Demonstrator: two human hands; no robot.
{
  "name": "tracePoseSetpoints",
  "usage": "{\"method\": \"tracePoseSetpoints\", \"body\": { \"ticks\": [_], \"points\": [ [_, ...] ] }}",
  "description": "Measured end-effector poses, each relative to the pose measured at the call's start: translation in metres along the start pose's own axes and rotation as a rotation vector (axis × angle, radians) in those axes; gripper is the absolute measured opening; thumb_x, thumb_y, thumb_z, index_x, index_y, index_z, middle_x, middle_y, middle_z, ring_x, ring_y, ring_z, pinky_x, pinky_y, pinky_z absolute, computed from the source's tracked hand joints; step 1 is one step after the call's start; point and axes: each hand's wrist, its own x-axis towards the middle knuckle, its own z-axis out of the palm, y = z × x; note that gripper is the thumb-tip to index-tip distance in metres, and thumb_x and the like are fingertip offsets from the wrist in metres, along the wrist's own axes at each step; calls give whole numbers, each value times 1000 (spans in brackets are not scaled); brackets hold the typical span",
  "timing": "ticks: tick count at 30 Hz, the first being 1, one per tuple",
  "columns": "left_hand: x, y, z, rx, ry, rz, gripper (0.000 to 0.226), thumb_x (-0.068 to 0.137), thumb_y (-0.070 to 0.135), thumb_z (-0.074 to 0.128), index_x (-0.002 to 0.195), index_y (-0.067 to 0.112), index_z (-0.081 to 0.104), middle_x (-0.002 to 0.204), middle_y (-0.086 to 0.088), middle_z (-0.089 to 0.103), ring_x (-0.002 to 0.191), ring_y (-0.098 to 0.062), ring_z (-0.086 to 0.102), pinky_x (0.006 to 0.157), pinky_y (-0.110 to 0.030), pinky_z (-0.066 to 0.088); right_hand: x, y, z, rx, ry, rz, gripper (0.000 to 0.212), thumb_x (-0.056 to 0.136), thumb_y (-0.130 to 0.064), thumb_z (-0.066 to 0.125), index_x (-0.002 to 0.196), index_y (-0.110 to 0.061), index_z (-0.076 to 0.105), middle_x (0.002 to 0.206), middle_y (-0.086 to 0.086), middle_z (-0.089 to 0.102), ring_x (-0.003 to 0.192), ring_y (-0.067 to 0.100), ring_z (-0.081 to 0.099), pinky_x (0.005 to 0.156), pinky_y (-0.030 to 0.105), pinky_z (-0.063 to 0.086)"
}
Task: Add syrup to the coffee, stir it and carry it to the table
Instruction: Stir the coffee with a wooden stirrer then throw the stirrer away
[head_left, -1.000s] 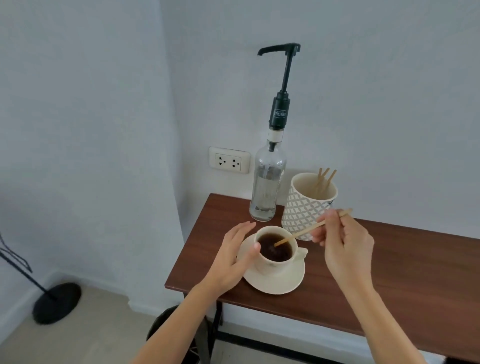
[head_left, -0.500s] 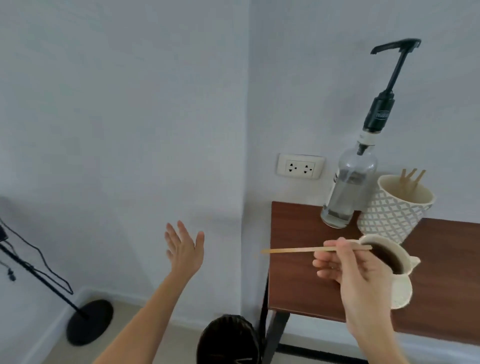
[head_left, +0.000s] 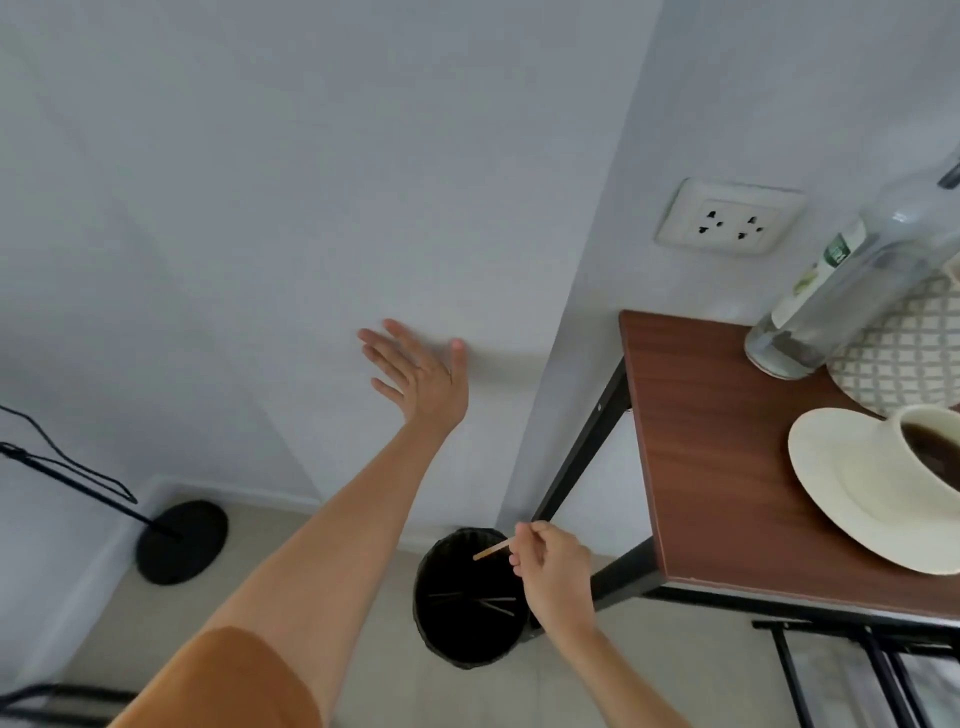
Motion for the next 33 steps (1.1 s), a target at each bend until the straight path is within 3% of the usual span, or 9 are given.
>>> {"method": "tracePoseSetpoints", "body": {
  "ticks": [2,4,6,11,14,20,24,29,33],
  "points": [
    [3,-1,6,-8,12,0,92,99,55,34,152,8,-25,158,-21,-34,149,-36,-28,117,-62,-8,11,13,14,44,-45,86,24,100,-30,54,99,-11,69,77,10,72,76,23,72,78,45,61],
    [8,-1,5,-3,12,5,93,99,55,34,151,7,-27,157,-22,-36,148,-36,-30,117,-62,-10,17,26,24,38,-66,171,39,100,-29,54,133,-8,58,81,0,69,85,20,72,88,43,59],
    [11,3,2,-10,24,16,94,99,55,35,151,7,-27,156,-22,-37,147,-36,-31,117,-61,-12,18,36,22,34,-62,206,46,101,-27,52,142,-7,50,80,-3,66,87,20,72,91,43,58],
    [2,30,7,-36,-45,75,95,99,57,35,151,7,-27,156,-23,-37,146,-37,-32,117,-60,-11,-7,24,5,30,-2,192,34,101,-19,50,133,-8,58,93,3,73,88,13,72,81,21,56],
    [4,5,0,18,-38,17,96,98,59,35,151,9,-28,156,-22,-38,147,-36,-32,117,-61,-11,-19,8,7,-44,-35,42,31,101,-20,51,129,-13,62,98,1,77,93,11,73,93,26,55],
    [-20,14,-10,-37,-35,-69,93,97,61,36,154,16,-23,161,-15,-33,151,-28,-25,120,-61,-9,-49,-64,-55,70,61,-242,23,101,-21,52,121,-19,63,81,6,75,75,19,70,75,34,57],
    [-65,54,-1,-17,-93,15,81,101,57,29,156,20,-17,162,-11,-31,150,-27,-26,119,-60,-9,-65,-68,-124,92,210,-334,18,99,-18,57,114,-15,67,83,-4,76,76,13,72,70,28,58],
    [-141,111,27,180,-314,246,68,102,54,18,159,24,-5,167,-5,-19,152,-25,-20,118,-60,-11,-76,-27,-203,113,371,-239,10,98,-18,60,97,-19,70,76,-8,73,75,3,72,70,29,62],
    [-198,143,60,379,-451,412,62,103,53,18,159,28,6,169,1,-5,154,-22,-13,118,-59,-12,-72,15,-262,138,519,-72,13,97,-18,60,86,-23,64,66,0,71,62,11,70,66,43,62]
  ]
}}
